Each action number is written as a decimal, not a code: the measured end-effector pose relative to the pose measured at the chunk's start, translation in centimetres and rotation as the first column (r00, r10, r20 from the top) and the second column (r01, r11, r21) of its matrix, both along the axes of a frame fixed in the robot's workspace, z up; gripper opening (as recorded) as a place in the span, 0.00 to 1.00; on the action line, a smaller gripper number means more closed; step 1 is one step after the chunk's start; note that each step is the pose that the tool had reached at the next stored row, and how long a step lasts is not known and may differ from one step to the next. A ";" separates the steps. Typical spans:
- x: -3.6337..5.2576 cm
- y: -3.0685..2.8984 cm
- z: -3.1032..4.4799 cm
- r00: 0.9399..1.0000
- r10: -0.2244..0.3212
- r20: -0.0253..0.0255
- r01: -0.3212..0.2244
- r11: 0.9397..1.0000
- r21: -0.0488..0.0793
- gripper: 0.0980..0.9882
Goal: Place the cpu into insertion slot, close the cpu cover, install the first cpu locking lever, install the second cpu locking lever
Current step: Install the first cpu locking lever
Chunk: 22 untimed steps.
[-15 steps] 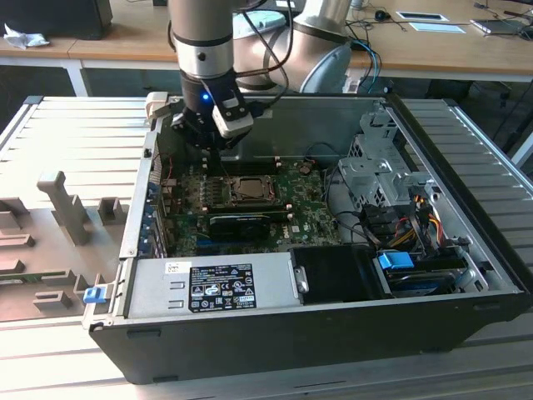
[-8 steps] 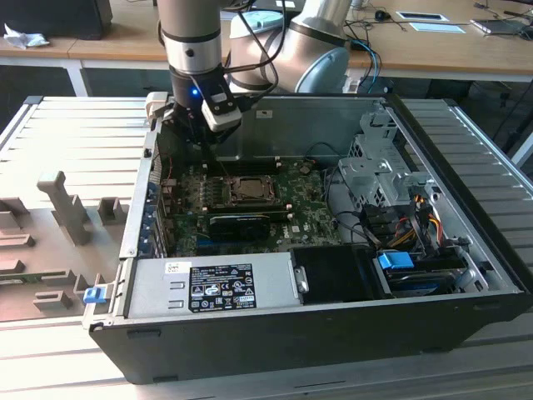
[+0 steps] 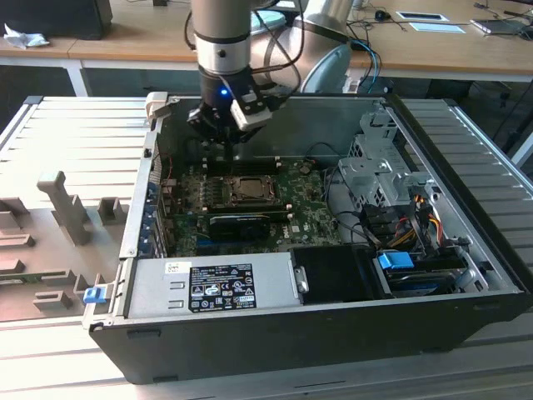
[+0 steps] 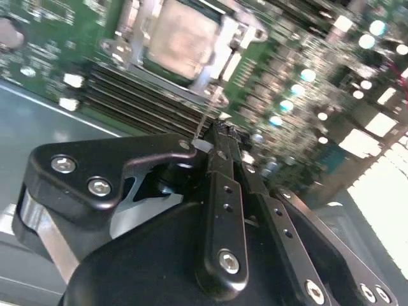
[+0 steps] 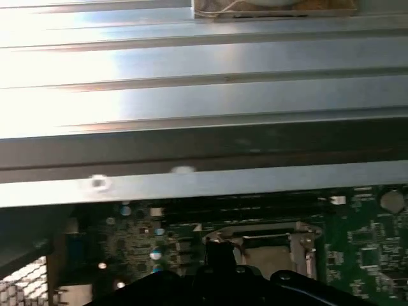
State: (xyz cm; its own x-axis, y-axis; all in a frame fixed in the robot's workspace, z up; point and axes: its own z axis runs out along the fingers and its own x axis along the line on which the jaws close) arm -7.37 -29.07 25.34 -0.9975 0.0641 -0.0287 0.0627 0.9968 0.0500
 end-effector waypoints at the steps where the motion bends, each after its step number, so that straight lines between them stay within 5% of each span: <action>1: 0.55 0.00 -0.03 1.000 0.002 0.000 -0.002 1.000 0.000 0.01; 3: 1.49 0.00 -0.07 1.000 0.013 0.000 -0.013 1.000 0.000 0.01; 11: 2.49 0.23 -1.19 0.997 0.078 0.000 -0.078 0.997 0.000 0.01; 22: 2.55 0.24 -1.68 0.997 0.078 0.000 -0.078 0.997 0.000 0.01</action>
State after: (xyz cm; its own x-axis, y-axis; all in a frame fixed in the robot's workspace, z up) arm -4.82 -28.83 23.66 -0.9995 -0.0140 -0.0287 -0.0154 0.9986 0.0504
